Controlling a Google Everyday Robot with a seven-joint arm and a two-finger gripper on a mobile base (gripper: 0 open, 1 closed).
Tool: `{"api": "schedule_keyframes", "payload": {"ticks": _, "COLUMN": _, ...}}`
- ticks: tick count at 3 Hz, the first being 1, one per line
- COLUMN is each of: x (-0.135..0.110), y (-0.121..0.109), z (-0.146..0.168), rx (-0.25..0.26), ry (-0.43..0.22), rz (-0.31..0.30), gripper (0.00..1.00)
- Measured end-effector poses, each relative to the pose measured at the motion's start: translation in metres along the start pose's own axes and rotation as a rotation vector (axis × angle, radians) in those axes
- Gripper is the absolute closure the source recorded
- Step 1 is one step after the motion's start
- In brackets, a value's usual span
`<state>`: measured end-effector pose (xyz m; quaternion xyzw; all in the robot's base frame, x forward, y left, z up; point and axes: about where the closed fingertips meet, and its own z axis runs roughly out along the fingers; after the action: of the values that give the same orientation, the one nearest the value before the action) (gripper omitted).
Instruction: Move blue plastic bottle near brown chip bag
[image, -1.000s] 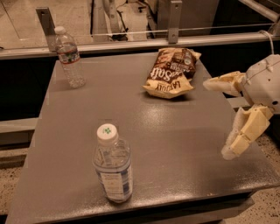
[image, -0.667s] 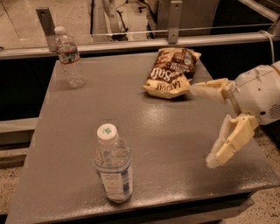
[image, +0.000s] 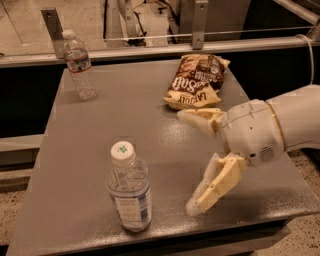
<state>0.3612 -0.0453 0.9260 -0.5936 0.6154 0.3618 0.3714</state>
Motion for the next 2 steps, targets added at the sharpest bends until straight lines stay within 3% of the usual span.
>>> {"api": "schedule_keyframes", "payload": {"ticks": 2, "x": -0.017, "y": 0.027, "z": 0.054, "rx": -0.066, "ry": -0.104, "rz": 0.015, "gripper": 0.0}}
